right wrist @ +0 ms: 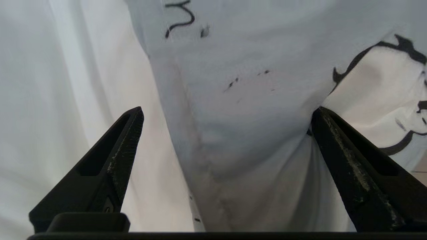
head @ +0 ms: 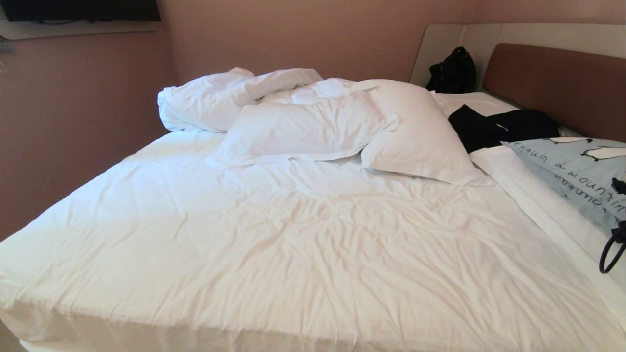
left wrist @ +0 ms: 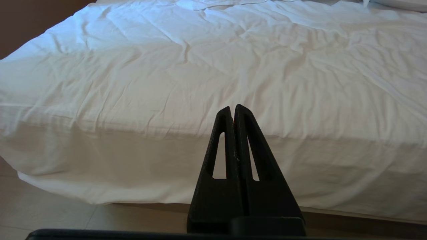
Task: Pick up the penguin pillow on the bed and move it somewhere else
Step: Pick up the pillow
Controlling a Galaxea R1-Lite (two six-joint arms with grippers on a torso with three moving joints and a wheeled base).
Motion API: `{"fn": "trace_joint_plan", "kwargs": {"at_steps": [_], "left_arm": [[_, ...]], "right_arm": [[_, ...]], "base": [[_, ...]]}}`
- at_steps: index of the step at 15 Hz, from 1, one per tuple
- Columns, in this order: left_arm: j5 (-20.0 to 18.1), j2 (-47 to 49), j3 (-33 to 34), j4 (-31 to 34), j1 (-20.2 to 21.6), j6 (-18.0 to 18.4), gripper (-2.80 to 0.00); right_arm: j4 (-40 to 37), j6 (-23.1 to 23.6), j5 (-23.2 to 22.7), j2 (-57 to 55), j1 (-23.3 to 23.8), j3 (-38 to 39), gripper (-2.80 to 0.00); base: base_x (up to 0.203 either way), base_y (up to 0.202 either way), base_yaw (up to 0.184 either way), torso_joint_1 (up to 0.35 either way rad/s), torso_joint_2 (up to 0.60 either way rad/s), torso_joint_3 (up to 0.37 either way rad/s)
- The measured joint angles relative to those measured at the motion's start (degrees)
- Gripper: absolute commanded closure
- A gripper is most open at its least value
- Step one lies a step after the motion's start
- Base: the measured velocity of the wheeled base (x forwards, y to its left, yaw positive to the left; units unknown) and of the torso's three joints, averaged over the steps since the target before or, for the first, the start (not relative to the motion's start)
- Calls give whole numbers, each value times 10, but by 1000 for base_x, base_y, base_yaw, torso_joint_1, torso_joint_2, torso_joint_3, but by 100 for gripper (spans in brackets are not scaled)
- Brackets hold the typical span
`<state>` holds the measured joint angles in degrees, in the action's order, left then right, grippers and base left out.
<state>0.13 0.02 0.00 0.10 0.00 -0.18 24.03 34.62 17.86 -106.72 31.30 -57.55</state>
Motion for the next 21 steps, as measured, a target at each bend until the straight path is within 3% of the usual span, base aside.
{"fn": "trace_joint_plan", "kwargs": {"at_steps": [12,21], "left_arm": [[0,0,0,0,0,0,0],[0,0,0,0,0,0,0]], "right_arm": [[35,18,124,-30,-18,-10,-280],[47,21,161,-48,-17,-21,-280]], "base": [[0,0,0,0,0,0],[0,0,0,0,0,0]]}}
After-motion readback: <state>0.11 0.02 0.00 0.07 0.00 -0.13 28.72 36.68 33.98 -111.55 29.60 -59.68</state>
